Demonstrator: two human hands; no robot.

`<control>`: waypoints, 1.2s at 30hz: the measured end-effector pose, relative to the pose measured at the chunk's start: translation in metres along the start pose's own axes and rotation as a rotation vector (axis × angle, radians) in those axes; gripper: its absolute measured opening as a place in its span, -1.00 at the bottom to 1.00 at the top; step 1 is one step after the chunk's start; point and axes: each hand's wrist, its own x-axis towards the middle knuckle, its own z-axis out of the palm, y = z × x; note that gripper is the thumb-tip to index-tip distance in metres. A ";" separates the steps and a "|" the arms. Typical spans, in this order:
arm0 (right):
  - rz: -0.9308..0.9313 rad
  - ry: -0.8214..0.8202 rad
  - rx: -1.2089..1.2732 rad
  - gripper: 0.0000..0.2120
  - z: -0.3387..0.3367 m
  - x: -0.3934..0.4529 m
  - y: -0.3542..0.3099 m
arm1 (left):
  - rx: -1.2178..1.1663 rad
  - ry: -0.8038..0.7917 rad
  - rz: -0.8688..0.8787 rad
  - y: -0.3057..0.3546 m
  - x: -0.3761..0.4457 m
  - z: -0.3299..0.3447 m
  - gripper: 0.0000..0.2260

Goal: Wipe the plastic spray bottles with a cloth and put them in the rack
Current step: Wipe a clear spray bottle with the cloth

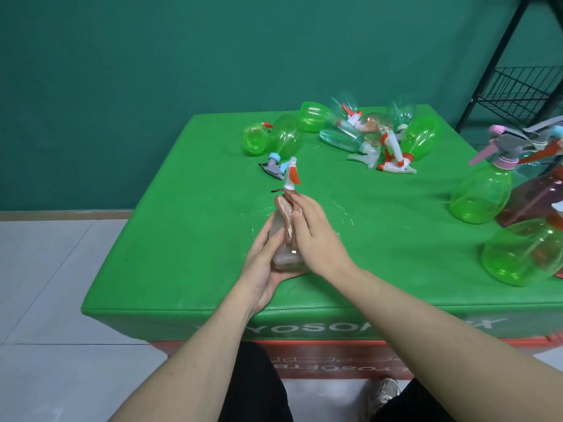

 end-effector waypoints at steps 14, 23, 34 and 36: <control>-0.214 -0.011 -0.293 -0.49 0.015 -0.039 0.012 | -0.020 0.089 -0.072 0.004 -0.002 0.006 -0.60; -0.281 -0.034 -0.107 -0.52 0.014 -0.061 0.024 | -0.148 0.111 -0.064 0.004 -0.001 -0.001 -0.11; -0.124 0.054 -0.135 -0.79 0.011 -0.018 -0.006 | -0.097 0.072 -0.080 0.007 -0.005 0.004 -0.43; -0.072 0.027 -0.123 -0.62 0.007 -0.006 -0.009 | -0.094 0.053 -0.110 0.009 -0.006 0.004 -0.45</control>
